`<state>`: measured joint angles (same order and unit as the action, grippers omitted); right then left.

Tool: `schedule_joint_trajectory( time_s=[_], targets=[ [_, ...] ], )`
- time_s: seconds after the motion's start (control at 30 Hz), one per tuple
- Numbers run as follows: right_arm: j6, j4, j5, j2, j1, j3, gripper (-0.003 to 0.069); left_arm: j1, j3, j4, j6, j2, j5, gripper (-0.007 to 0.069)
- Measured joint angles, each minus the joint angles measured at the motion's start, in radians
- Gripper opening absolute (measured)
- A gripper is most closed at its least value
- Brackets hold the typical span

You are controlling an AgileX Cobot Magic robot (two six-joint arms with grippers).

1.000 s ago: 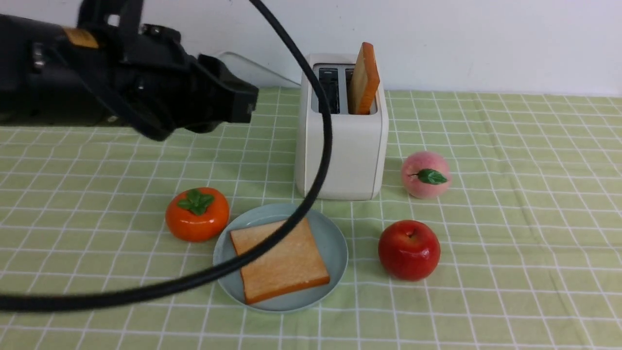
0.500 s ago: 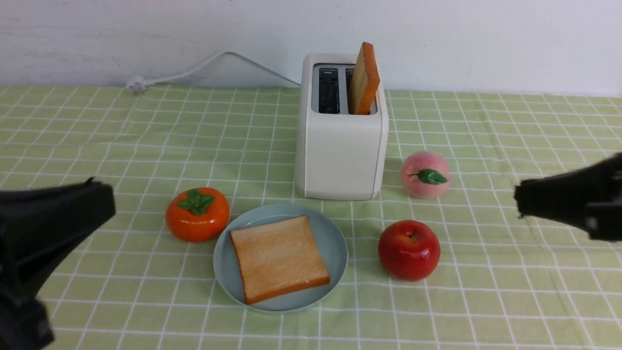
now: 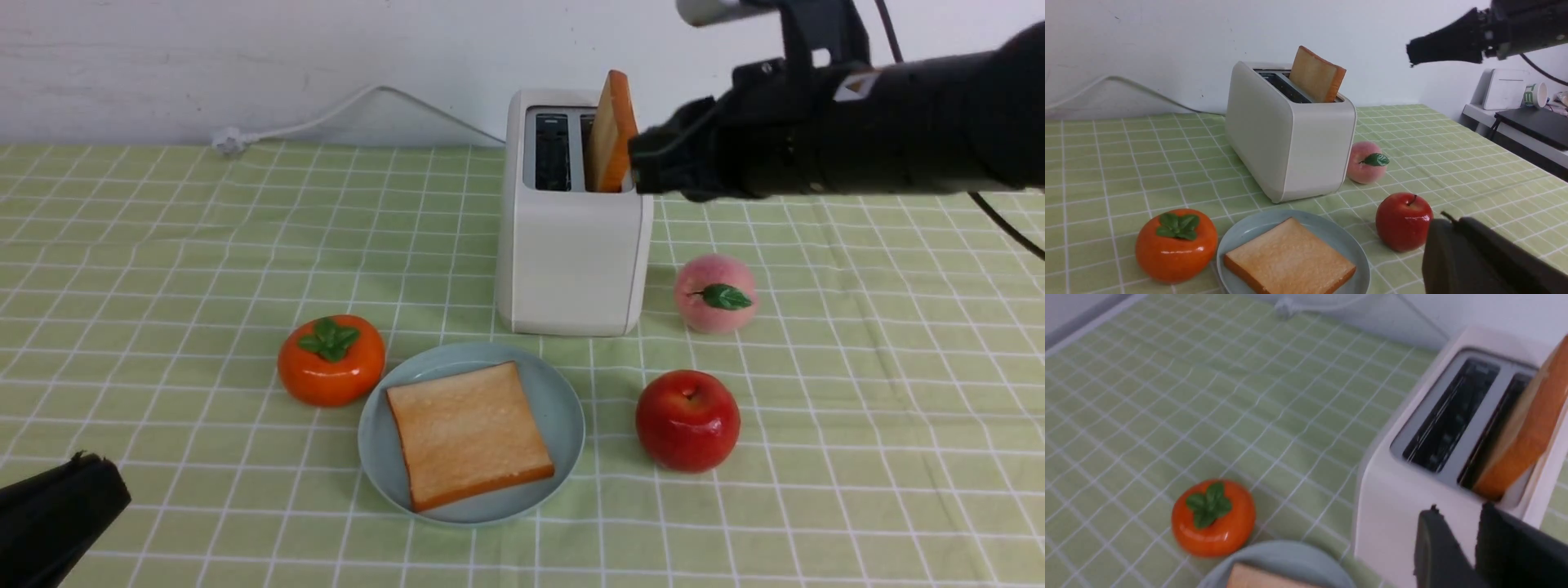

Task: Take toasted bread from bread machine on green coffee tablecloth place on plate.
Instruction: 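Grasp the toast slice in the toaster and pull it up out of the slot with the right gripper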

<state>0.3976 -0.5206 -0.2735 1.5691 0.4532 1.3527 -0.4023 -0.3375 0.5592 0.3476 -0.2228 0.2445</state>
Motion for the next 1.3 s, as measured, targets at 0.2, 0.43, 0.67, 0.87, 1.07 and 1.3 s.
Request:
schedule_joint_trajectory(
  time_s=[0.2, 0.43, 0.67, 0.87, 1.07, 1.3],
  targets=[
    [-0.011, -0.006, 0.169, 0.177, 0.000, 0.107, 0.0489, 0.000, 0.000, 0.001, 0.001, 0.001, -0.004, -0.0013],
    [-0.011, -0.071, 0.350, 0.290, -0.036, 0.117, 0.0593, 0.000, 0.000, 0.002, 0.001, 0.001, -0.002, -0.0013],
    [-0.011, -0.123, 0.390, 0.378, -0.052, 0.120, 0.0478, 0.000, 0.000, 0.002, 0.001, 0.001, 0.000, -0.0013],
    [-0.011, -0.124, 0.452, 0.414, -0.051, 0.120, 0.0370, 0.000, 0.000, 0.002, 0.001, 0.001, 0.002, -0.0013],
    [-0.011, -0.124, 0.502, 0.415, -0.050, 0.120, 0.0249, 0.000, 0.000, 0.002, 0.001, 0.001, 0.008, -0.0013],
    [-0.015, -0.124, 0.501, 0.415, -0.050, 0.120, 0.0175, 0.000, 0.000, 0.002, 0.001, 0.001, 0.014, -0.0013]
  ],
)
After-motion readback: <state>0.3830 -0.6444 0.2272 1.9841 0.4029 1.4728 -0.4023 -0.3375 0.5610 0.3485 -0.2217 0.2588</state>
